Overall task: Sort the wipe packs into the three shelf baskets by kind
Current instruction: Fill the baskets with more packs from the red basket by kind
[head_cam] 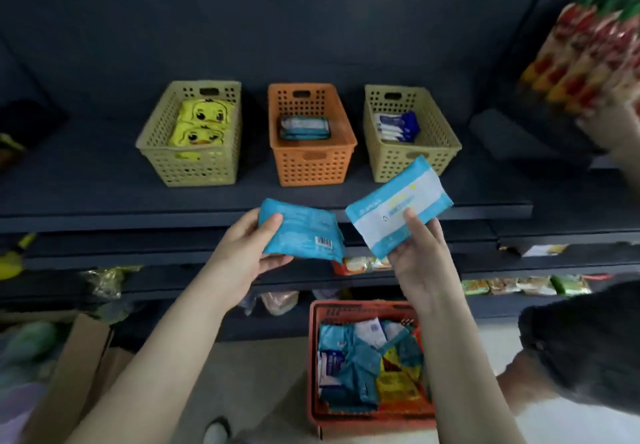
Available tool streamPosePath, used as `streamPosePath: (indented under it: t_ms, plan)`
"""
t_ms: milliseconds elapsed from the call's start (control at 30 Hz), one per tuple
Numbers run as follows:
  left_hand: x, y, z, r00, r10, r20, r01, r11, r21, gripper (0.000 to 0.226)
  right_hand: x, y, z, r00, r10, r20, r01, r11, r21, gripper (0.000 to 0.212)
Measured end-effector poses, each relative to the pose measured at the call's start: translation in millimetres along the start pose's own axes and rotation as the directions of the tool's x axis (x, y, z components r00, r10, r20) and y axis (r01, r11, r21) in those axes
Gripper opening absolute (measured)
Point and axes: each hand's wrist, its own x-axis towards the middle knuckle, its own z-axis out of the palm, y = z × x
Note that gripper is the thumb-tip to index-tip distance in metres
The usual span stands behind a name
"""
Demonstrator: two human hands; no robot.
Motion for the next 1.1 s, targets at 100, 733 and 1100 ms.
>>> streamPosePath:
  t_ms: [100, 733, 1100]
  plan:
    - [8.2, 31.0, -36.9, 0.998, 0.018, 0.061, -0.015, 0.999, -0.044, 0.026, 5.5, 18.5, 42.6, 0.992, -0.011, -0.123, 0.009, 1.000, -0.024, 0.036]
    - [123.9, 141.0, -126.4, 0.993, 0.078, 0.090, -0.077, 0.997, -0.024, 0.020, 97.0, 56.6, 173.5, 0.955, -0.095, -0.281, 0.079, 0.995, -0.068, 0.040]
    - [265.2, 166.2, -79.4, 0.996, 0.087, -0.013, -0.087, 0.996, -0.029, 0.021, 285.0, 29.6, 171.0, 0.900, 0.054, -0.432, -0.115, 0.986, -0.117, 0.018]
